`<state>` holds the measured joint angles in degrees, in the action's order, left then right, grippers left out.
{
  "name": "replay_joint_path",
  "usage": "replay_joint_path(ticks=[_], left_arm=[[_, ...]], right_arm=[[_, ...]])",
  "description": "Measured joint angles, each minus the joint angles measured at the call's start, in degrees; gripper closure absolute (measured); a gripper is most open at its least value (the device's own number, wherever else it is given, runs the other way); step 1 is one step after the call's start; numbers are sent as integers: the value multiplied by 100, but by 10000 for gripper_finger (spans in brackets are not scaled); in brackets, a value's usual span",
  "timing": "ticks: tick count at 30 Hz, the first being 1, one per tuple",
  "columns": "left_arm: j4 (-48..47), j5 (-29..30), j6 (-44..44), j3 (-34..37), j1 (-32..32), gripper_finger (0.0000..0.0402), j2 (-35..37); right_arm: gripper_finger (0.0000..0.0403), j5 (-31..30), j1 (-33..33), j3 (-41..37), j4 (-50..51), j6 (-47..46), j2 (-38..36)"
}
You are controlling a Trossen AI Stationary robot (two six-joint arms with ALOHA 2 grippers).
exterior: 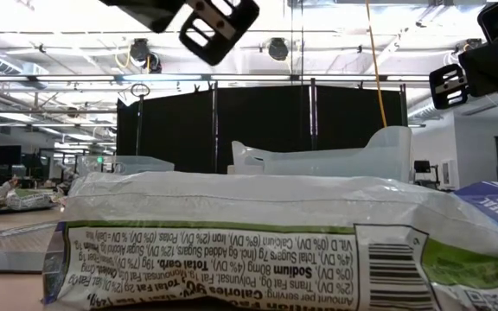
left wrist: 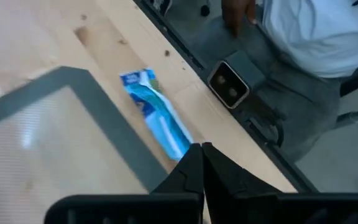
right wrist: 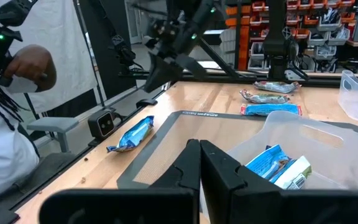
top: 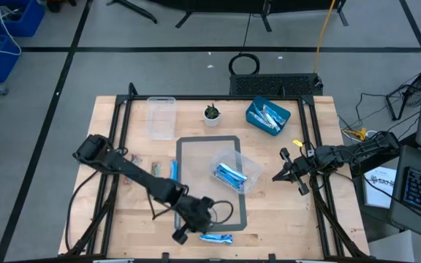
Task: Pick and place Granola Bars by type
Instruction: Put the snack into the center bin
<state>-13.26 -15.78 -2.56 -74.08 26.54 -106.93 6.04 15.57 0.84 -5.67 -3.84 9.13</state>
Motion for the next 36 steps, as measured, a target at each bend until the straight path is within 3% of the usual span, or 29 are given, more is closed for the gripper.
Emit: replay_joint_path(ticks=[5, 22, 36], left_arm=[[266, 19, 278, 0, 157, 399, -253], [1436, -894, 657, -4, -95, 400, -1223], [1481, -1117, 1168, -7, -190, 400, -1279]], right_arm=[[403, 0, 2, -1, 0, 0, 0], [403, 0, 2, -2, -6, -1, 0], [403, 0, 2, -2, -7, 0, 2]])
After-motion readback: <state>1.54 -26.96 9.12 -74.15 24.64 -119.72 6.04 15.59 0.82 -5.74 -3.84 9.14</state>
